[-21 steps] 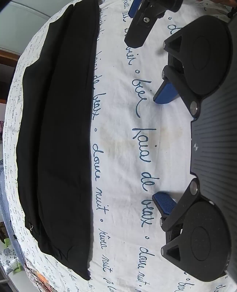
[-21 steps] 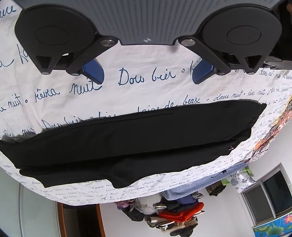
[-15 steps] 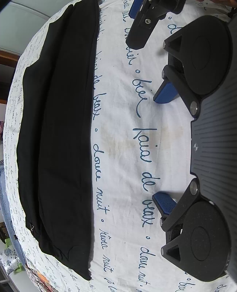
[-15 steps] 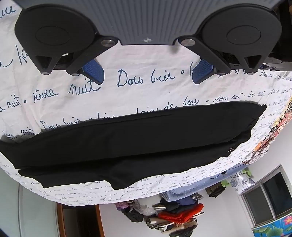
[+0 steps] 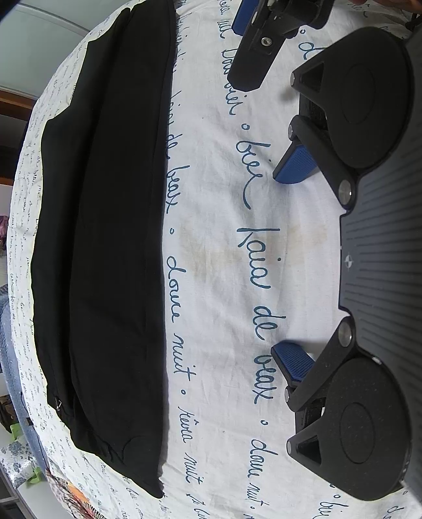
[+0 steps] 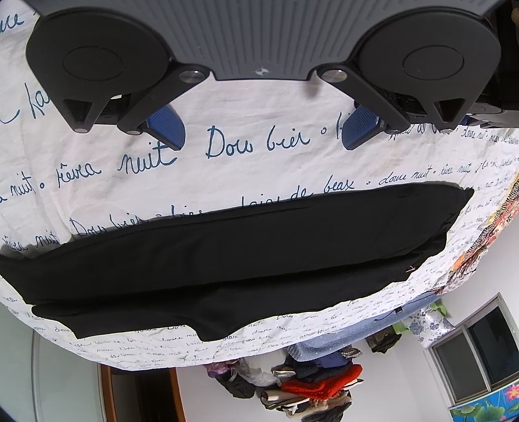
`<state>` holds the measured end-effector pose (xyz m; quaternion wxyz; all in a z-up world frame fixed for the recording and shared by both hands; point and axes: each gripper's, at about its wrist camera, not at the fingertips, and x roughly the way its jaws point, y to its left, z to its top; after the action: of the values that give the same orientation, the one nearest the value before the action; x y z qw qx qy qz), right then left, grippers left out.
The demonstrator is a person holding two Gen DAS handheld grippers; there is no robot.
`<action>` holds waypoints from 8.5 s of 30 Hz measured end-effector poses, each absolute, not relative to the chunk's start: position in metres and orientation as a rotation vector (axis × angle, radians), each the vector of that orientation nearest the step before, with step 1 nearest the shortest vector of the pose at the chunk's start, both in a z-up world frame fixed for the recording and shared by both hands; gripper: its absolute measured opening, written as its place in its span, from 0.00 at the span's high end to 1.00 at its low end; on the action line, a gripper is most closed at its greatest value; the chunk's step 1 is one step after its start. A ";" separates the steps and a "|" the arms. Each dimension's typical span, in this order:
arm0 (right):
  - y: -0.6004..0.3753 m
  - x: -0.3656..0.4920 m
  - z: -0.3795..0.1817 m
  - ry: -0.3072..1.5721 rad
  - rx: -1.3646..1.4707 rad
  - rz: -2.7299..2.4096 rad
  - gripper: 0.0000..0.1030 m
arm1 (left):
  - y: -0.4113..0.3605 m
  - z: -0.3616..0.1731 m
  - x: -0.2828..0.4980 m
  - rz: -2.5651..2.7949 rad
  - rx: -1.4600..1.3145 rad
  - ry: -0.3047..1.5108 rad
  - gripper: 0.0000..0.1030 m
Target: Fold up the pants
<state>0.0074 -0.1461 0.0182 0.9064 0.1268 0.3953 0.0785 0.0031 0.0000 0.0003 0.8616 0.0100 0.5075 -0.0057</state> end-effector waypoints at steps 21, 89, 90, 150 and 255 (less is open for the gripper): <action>-0.142 0.006 0.016 0.828 0.256 0.161 0.00 | -0.001 0.000 0.003 -0.012 0.022 1.064 0.00; -0.129 0.349 0.062 0.748 -0.165 0.677 0.00 | 0.262 0.082 0.327 -0.272 -0.038 0.467 0.92; -0.128 0.353 0.060 0.753 -0.180 0.686 0.00 | 0.258 0.086 0.315 -0.278 -0.033 0.416 0.92; -0.119 0.188 0.040 0.872 0.120 0.896 0.93 | 0.369 0.003 0.064 -0.053 -1.283 0.586 0.29; -0.463 0.168 -0.012 0.590 1.209 -0.036 0.47 | -0.076 -0.005 0.104 -0.425 0.404 0.553 0.19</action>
<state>0.1683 -0.4634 -0.0122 0.7819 0.5600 0.2734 -0.0166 0.1041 -0.0757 -0.0055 0.9198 0.1967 0.2693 -0.2069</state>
